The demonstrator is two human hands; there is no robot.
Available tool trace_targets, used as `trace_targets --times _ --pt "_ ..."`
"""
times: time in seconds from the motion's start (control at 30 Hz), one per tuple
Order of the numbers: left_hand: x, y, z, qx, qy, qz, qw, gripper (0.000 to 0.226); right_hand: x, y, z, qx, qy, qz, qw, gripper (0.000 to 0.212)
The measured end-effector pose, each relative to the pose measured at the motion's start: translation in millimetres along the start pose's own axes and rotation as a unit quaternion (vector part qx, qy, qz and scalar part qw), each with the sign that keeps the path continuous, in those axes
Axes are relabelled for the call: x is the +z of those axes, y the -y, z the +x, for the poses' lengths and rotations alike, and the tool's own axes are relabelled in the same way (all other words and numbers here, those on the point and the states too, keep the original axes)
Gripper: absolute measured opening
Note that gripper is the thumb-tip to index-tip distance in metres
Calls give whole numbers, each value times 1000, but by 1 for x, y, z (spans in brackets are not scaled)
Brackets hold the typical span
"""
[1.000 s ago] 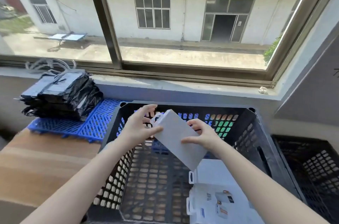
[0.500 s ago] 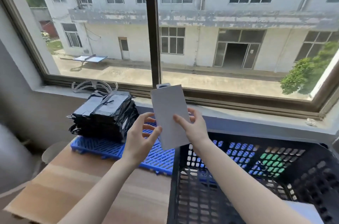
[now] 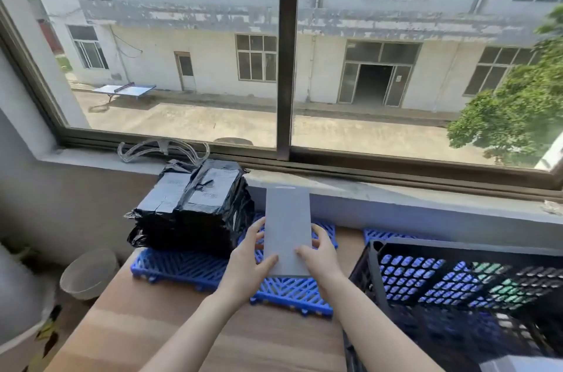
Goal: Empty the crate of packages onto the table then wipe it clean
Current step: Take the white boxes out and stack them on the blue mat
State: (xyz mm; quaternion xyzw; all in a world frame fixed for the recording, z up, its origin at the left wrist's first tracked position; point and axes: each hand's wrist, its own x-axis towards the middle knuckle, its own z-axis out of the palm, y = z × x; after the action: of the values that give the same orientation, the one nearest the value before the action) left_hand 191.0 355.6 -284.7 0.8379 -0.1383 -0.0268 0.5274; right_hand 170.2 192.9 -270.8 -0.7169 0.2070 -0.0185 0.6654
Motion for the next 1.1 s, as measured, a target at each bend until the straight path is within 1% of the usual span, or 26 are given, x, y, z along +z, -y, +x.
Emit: trace_targets --times 0.17,0.23,0.3,0.37,0.43,0.6,0.73,0.87,1.1 --pt "14 37 27 -46 23 38 998 64 12 -31 39 46 53 -31 997 62" --pt "17 50 37 -66 40 49 996 67 16 -43 54 61 71 -48 994 66" --pt "20 63 45 -82 62 64 993 77 21 -55 69 78 79 -56 992 67" --pt "22 76 54 -99 83 82 988 84 27 -67 83 103 81 -55 990 68" --pt "25 89 62 -118 96 92 984 85 34 -79 96 120 82 -64 987 71" --pt "31 121 84 -130 121 120 977 74 51 -103 124 141 56 -81 985 81" --pt "32 144 104 -136 141 139 971 67 66 -115 146 145 28 -95 985 72" --pt "32 160 123 -141 163 134 967 64 75 -123 167 148 12 -109 983 63" --pt "39 179 146 -127 173 122 969 56 85 -135 185 134 -21 -90 987 62"
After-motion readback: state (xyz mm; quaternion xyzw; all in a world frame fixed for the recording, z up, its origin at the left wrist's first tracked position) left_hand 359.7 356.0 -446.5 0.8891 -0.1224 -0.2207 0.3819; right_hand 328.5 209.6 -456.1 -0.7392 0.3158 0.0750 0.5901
